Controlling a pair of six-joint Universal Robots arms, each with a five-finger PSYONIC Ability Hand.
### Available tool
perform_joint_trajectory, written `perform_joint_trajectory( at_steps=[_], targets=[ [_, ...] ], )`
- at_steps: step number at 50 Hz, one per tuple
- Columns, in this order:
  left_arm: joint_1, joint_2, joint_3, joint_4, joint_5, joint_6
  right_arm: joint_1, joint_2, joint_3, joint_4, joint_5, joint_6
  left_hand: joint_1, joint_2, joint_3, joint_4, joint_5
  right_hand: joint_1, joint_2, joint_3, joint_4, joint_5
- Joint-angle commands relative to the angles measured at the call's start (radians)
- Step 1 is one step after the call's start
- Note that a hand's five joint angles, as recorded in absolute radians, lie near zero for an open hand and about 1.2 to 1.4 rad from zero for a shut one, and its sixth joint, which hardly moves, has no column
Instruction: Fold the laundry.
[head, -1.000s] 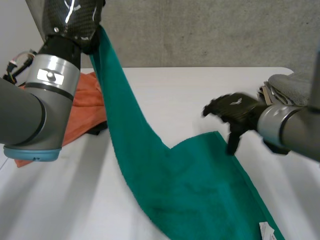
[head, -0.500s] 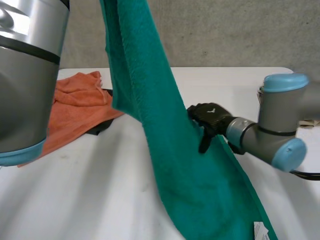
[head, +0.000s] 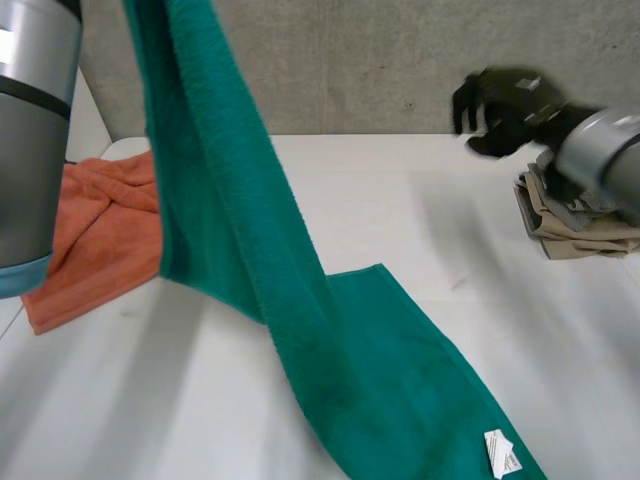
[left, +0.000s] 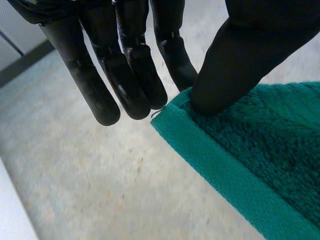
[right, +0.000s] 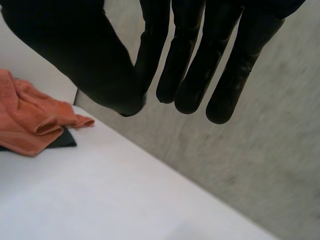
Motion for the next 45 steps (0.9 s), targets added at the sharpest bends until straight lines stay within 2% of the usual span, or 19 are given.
perform_joint_trajectory(
  at_steps=[1,4,6,7,8,14,20,29,30,32,33,36,39,42,45],
  targets=[
    [0.053,-0.025,-0.069,-0.004,0.004,-0.034,-0.084,-0.19,0.13,0.116,-0.074,-0.169,0.24,0.193,0.196,0.192,0.24,0.522,0.22,0.212,0.208,0.223],
    [0.04,-0.044,-0.083,-0.004,0.004,-0.035,-0.081,-0.19,0.187,0.132,-0.06,-0.241,0.24,0.193,0.196,0.192,0.24,0.52,0.218,0.21,0.207,0.221],
    [0.04,-0.044,-0.081,-0.006,0.004,-0.035,-0.078,-0.182,0.205,0.133,-0.043,-0.258,0.24,0.193,0.196,0.192,0.24,-0.005,-0.308,-0.315,-0.319,-0.304],
    [0.039,-0.041,-0.073,-0.004,0.002,-0.038,-0.054,-0.15,0.21,0.132,-0.027,-0.262,0.24,0.193,0.196,0.192,0.24,-0.563,-0.866,-0.873,-0.877,-0.862],
    [0.039,-0.041,-0.069,-0.004,0.002,-0.038,-0.032,-0.118,0.207,0.132,-0.019,-0.264,0.24,0.193,0.196,0.192,0.24,-0.7,-1.002,-1.01,-1.013,-0.998],
    [-0.016,-0.024,0.0,-0.021,0.002,-0.043,0.155,0.153,0.061,0.13,0.026,-0.261,0.24,0.193,0.196,0.192,0.24,-0.7,-1.002,-1.01,-1.013,-0.998],
    [-0.067,-0.007,0.062,-0.069,0.007,-0.041,0.227,0.351,-0.079,0.106,0.021,-0.204,0.24,0.193,0.196,0.192,0.24,-0.7,-1.002,-1.01,-1.013,-0.998],
    [-0.067,0.022,0.08,-0.072,0.01,-0.04,0.342,0.534,-0.165,0.077,-0.111,-0.06,0.24,0.193,0.196,0.192,0.24,-0.7,-1.002,-1.01,-1.013,-0.998],
    [-0.067,0.022,0.08,-0.072,0.01,-0.04,0.357,0.56,-0.171,0.078,-0.135,-0.045,0.24,0.193,0.196,0.192,0.24,-0.37,-0.672,-0.68,-0.684,-0.669],
    [-0.067,0.021,0.08,-0.072,0.01,-0.04,0.367,0.574,-0.174,0.08,-0.149,-0.025,0.24,0.193,0.196,0.192,0.24,0.124,-0.178,-0.186,-0.19,-0.175],
    [-0.065,0.018,0.079,-0.072,0.01,-0.04,0.367,0.579,-0.175,0.078,-0.154,-0.008,0.24,0.193,0.196,0.192,0.24,0.518,0.216,0.208,0.204,0.219],
    [-0.064,0.013,0.079,-0.072,0.01,-0.037,0.365,0.566,-0.191,0.074,-0.136,0.014,0.24,0.193,0.196,0.192,0.24,0.522,0.22,0.212,0.208,0.223],
    [-0.056,0.012,0.072,-0.075,0.01,-0.034,0.326,0.487,-0.211,0.072,-0.077,0.029,0.24,0.193,0.196,0.192,0.24,0.522,0.22,0.212,0.208,0.223],
    [-0.027,0.013,0.059,-0.079,0.01,-0.034,0.214,0.352,-0.185,0.06,-0.027,0.031,0.24,0.193,0.196,0.192,0.24,0.522,0.22,0.212,0.208,0.223],
    [0.023,0.018,0.037,-0.081,0.01,-0.034,0.111,0.233,-0.139,0.061,-0.037,0.041,0.24,0.193,0.196,0.192,0.24,0.522,0.22,0.212,0.208,0.223]
  ],
)
